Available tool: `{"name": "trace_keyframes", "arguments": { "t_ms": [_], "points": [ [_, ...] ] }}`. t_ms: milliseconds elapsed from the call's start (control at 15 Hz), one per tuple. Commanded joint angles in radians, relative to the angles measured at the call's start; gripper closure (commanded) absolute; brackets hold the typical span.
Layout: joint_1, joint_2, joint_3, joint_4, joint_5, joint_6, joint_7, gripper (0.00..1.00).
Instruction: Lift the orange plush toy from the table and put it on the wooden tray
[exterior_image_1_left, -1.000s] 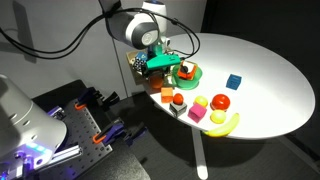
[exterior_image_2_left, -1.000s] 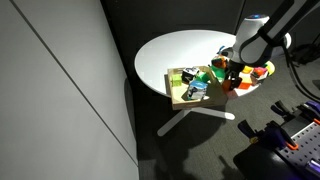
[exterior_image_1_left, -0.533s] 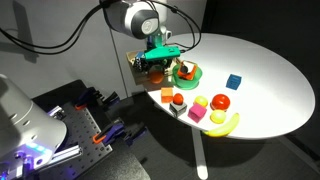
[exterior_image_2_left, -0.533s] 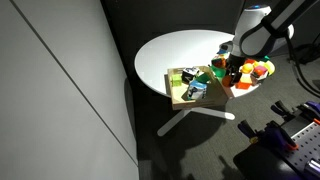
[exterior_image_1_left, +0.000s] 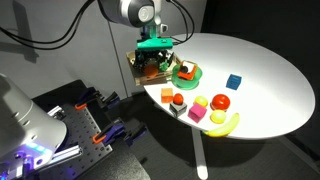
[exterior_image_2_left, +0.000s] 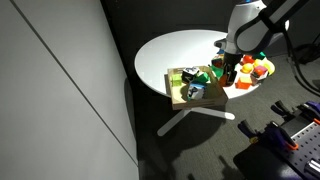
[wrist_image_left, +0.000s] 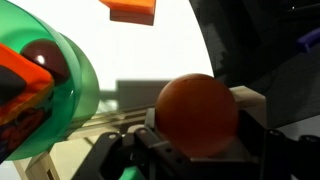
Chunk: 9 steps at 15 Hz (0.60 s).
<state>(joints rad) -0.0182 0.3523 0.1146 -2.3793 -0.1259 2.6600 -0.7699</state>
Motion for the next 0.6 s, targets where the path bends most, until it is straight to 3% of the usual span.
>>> {"name": "trace_keyframes", "arguments": {
  "t_ms": [0, 533],
  "points": [
    [0.033, 0.003, 0.004, 0.055, -0.014, -0.071, 0.089, 0.46],
    [0.068, 0.045, 0.039, 0.156, -0.004, -0.099, 0.198, 0.46]
  ]
}}
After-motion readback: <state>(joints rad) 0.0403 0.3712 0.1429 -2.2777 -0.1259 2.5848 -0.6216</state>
